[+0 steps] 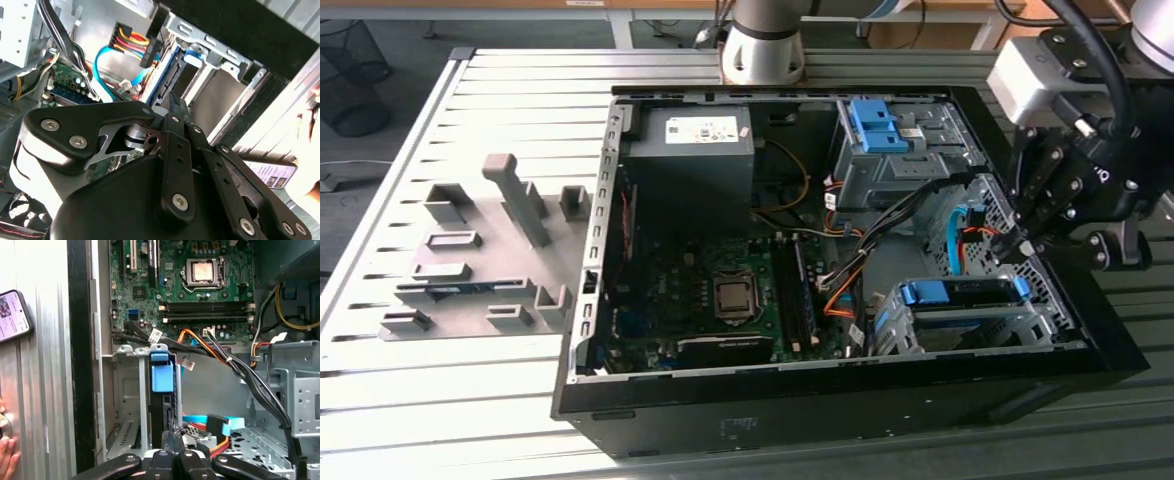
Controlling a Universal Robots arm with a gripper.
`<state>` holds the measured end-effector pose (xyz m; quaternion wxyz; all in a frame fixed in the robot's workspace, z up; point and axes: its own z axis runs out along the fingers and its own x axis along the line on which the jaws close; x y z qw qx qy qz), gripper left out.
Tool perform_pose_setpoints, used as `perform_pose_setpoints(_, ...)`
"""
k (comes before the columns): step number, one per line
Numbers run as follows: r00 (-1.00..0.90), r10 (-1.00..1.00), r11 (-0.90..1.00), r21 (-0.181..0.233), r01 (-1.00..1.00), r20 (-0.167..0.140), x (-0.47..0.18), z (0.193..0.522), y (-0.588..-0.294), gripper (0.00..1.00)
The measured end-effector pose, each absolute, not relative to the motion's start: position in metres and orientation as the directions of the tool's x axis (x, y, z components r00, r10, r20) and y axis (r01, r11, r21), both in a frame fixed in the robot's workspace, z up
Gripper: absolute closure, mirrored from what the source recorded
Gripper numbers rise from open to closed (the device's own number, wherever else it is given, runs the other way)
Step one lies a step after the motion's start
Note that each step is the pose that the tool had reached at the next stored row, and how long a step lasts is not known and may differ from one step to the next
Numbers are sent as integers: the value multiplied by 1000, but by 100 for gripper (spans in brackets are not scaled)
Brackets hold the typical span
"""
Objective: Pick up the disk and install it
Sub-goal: 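Insert the first disk wire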
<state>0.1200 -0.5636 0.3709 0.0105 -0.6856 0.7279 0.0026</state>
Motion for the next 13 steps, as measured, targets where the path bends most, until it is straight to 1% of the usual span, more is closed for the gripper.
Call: perform_pose_setpoints(13, -59, -998, 59, -6, -998, -18, 134, 370, -544, 89)
